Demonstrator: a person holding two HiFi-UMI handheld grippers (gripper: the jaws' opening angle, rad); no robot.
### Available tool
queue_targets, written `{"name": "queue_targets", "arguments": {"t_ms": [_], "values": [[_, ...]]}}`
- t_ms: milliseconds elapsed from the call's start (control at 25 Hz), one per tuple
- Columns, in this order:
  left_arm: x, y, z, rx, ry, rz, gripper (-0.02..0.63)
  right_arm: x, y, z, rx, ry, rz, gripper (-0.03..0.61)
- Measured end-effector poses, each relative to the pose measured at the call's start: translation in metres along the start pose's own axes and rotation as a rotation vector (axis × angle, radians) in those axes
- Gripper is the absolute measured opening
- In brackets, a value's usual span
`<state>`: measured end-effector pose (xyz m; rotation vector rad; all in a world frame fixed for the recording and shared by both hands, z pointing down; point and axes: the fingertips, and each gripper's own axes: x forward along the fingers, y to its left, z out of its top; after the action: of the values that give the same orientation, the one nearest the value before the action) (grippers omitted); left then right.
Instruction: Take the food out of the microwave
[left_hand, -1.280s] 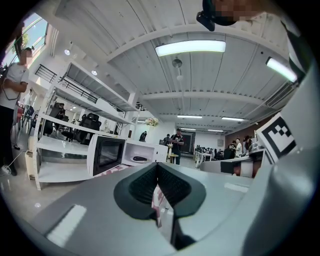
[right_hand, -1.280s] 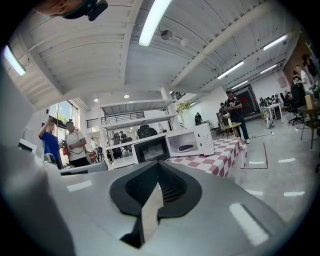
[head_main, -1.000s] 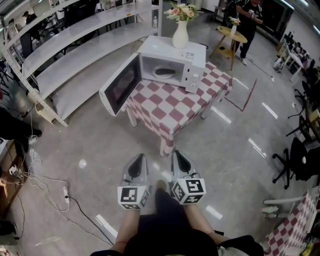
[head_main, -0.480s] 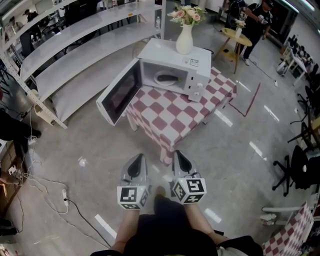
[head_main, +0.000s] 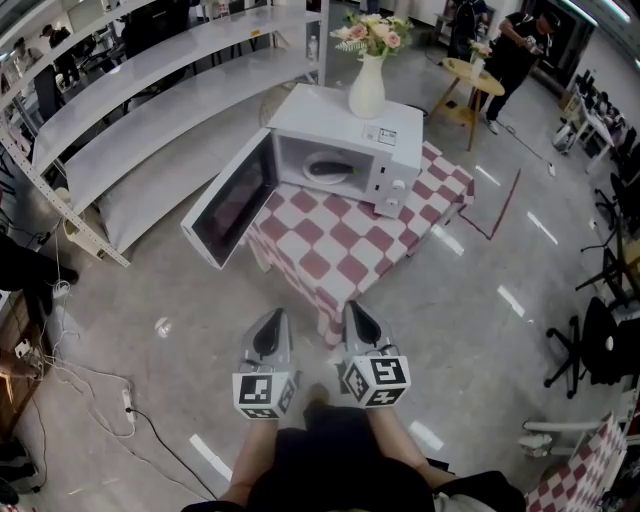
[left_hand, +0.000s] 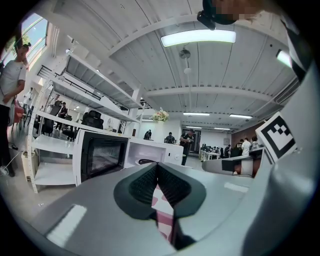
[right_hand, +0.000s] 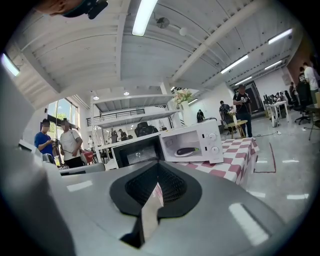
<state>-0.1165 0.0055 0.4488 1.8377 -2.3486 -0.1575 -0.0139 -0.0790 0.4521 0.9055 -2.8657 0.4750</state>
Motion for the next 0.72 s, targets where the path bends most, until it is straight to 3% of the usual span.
{"name": "queue_targets", "arguments": {"t_ms": [720], "values": [[0.036, -0.004, -0.002, 0.027, -0.008, -0.001, 0.008, 0.029, -0.019, 0.005, 0.012, -0.006, 0.026, 0.0]]}}
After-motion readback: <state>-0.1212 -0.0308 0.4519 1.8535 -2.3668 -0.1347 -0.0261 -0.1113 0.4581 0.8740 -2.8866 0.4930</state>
